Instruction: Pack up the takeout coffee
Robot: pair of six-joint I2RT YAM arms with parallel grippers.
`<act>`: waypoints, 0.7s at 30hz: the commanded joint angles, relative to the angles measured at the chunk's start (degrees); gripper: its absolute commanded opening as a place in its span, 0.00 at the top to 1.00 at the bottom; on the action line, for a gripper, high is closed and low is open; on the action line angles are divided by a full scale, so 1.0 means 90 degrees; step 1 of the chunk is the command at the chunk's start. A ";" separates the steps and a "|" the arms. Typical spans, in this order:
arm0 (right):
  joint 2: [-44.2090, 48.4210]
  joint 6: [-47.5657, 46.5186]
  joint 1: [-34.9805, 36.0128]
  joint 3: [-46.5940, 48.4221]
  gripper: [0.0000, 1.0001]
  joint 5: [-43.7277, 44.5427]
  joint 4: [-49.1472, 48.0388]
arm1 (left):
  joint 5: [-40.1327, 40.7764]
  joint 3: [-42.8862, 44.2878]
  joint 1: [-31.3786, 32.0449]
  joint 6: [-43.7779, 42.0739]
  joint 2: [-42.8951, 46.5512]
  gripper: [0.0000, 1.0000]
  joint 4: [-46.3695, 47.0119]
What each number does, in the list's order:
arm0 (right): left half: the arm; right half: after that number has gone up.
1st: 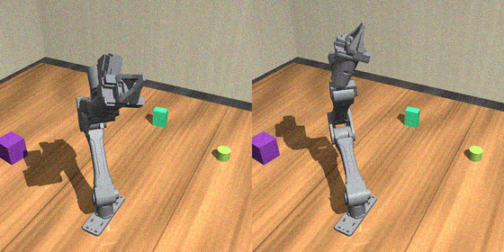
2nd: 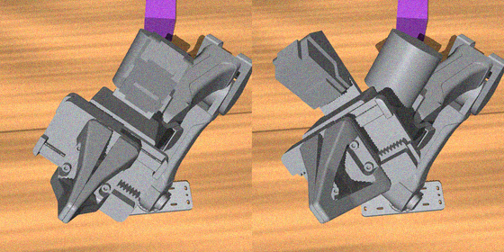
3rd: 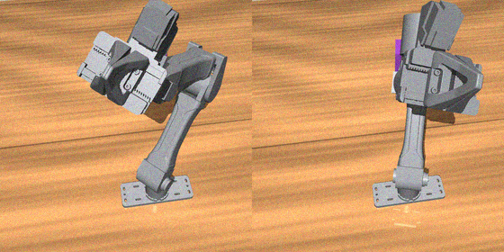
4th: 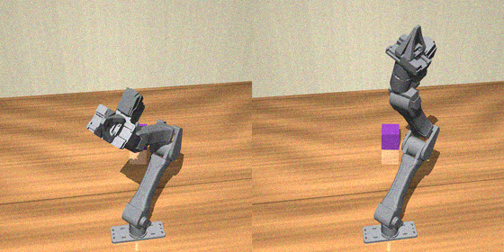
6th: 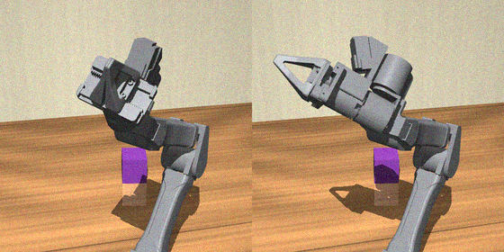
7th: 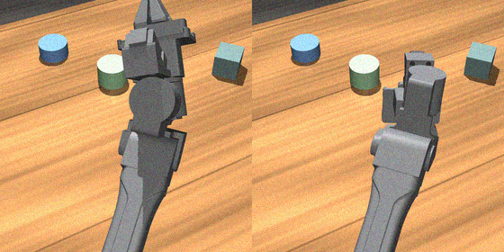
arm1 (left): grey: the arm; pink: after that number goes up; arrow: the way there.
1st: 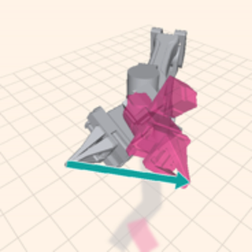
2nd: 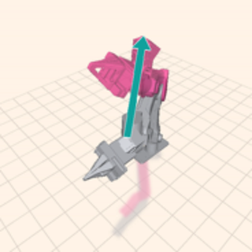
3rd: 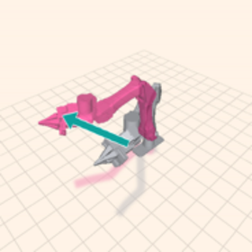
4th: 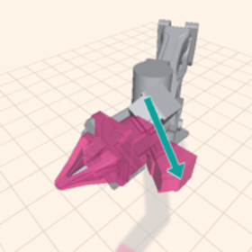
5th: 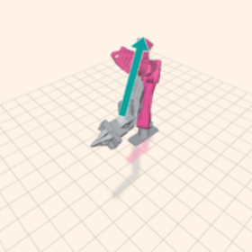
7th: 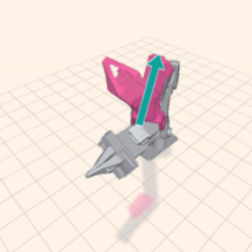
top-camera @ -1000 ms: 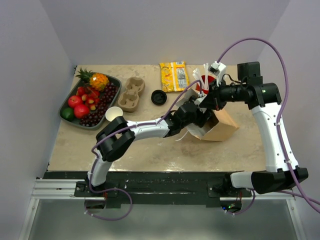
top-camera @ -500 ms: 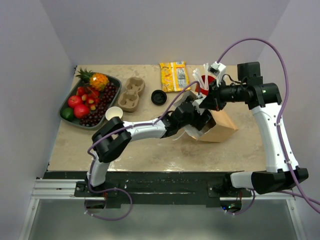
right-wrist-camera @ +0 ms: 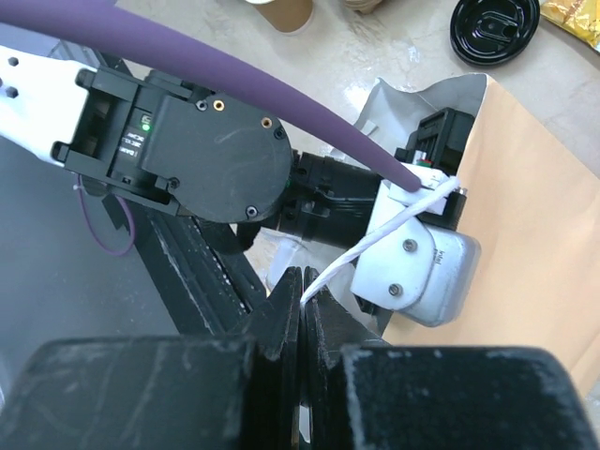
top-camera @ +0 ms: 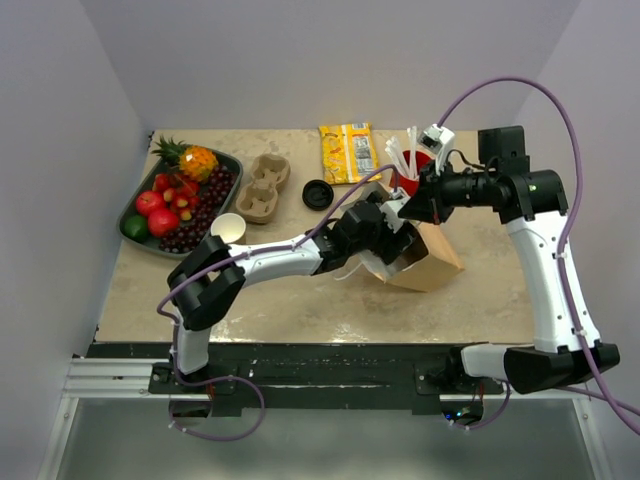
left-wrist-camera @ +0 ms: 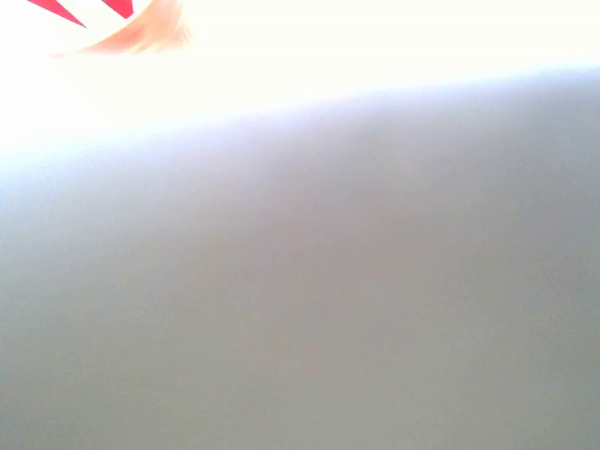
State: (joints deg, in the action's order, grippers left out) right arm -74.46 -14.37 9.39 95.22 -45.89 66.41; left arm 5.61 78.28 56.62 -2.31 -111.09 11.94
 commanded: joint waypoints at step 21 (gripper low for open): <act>0.0129 0.0367 -0.1198 -0.0043 1.00 0.0323 -0.0504 | -0.1131 0.1018 -0.0090 -0.0964 0.0673 0.01 -0.0966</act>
State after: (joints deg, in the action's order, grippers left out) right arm -72.99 -9.69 0.71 95.11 -44.49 62.28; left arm -2.81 82.21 55.99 -8.97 -106.17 0.97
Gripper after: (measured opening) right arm 0.017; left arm 0.992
